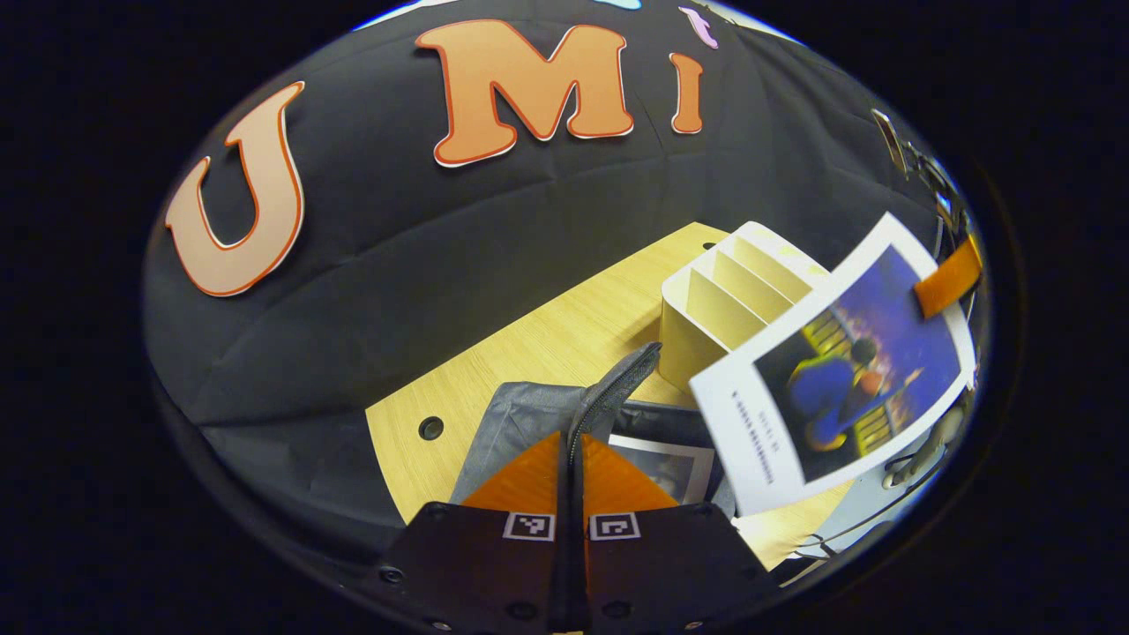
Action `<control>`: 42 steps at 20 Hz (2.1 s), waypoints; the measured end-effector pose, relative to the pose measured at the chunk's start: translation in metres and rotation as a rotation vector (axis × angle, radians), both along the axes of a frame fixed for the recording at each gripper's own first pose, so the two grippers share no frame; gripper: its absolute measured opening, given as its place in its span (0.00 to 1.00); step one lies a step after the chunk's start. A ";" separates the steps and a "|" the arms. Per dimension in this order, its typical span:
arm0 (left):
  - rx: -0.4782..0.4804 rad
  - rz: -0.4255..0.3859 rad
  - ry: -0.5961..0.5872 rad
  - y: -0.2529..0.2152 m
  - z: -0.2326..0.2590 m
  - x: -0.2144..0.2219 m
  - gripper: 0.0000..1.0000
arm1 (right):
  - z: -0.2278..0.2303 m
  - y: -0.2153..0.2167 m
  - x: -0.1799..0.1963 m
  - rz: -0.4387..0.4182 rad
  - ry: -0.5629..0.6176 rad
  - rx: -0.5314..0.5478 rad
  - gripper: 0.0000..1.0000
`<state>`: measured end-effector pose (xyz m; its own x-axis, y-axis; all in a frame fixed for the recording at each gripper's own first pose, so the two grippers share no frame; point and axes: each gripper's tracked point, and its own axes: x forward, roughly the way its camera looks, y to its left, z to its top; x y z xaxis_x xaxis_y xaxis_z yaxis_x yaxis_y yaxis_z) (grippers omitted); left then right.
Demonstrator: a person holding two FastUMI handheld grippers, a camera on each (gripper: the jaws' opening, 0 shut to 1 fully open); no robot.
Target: Open the schoolbag, grab two books from the bookshelf and put them into the schoolbag.
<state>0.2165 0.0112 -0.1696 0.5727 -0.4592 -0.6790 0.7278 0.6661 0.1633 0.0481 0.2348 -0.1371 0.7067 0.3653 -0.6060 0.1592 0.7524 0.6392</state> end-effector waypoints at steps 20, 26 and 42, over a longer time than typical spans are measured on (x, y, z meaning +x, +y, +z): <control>0.032 -0.050 -0.067 -0.010 0.027 -0.018 0.01 | -0.136 0.107 0.114 -0.329 -0.063 0.329 0.29; 0.013 -0.109 -0.079 -0.025 0.036 -0.032 0.00 | -0.146 0.124 0.140 -0.400 -0.068 0.387 0.29; -0.048 -0.062 0.011 0.001 0.020 -0.028 0.01 | -0.124 0.126 0.092 -0.309 0.221 0.352 0.99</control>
